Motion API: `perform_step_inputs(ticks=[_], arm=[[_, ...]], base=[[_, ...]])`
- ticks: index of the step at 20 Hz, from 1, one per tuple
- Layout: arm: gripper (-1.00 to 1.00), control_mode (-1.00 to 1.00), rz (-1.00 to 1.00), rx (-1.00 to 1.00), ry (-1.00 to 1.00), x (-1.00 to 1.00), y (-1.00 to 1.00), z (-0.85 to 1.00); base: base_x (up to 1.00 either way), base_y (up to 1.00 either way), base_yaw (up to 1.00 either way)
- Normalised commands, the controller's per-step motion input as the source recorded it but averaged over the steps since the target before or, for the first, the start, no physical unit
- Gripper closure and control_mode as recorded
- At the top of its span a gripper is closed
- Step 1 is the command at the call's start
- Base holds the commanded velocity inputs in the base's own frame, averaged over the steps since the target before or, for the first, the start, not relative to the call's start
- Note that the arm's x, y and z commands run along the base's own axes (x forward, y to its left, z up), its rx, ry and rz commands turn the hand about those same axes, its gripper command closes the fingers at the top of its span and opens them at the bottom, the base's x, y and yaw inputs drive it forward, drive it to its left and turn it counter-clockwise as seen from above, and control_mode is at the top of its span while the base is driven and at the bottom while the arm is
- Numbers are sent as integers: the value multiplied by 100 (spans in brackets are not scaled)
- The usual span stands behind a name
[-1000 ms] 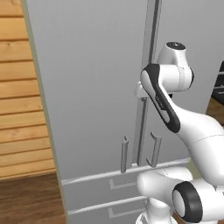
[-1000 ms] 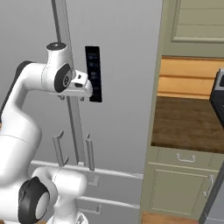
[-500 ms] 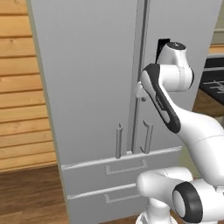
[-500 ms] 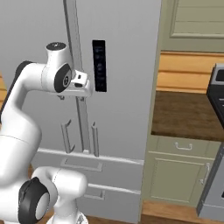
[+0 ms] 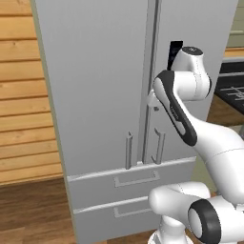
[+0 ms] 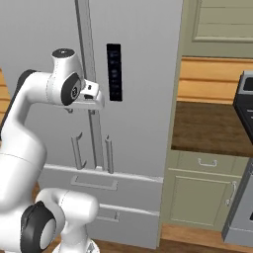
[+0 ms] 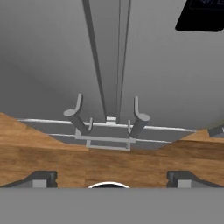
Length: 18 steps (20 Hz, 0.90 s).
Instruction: Take the strawberry from the fridge and place it on top of the pancake, located on the dining counter.
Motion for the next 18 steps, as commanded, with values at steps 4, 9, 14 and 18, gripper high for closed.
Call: perform_step_inputs(ticks=[4, 9, 14, 18], arm=[[-100, 100, 0, 0, 0, 0, 0, 0], [-100, 100, 0, 0, 0, 0, 0, 0], [-100, -100, 0, 0, -3, -10, -2, -15], [-100, -100, 0, 1, -12, -13, -12, -63]], base=[[-48, 0, 0], [-51, 0, 0], [-19, 0, 0], [0, 0, 0]])
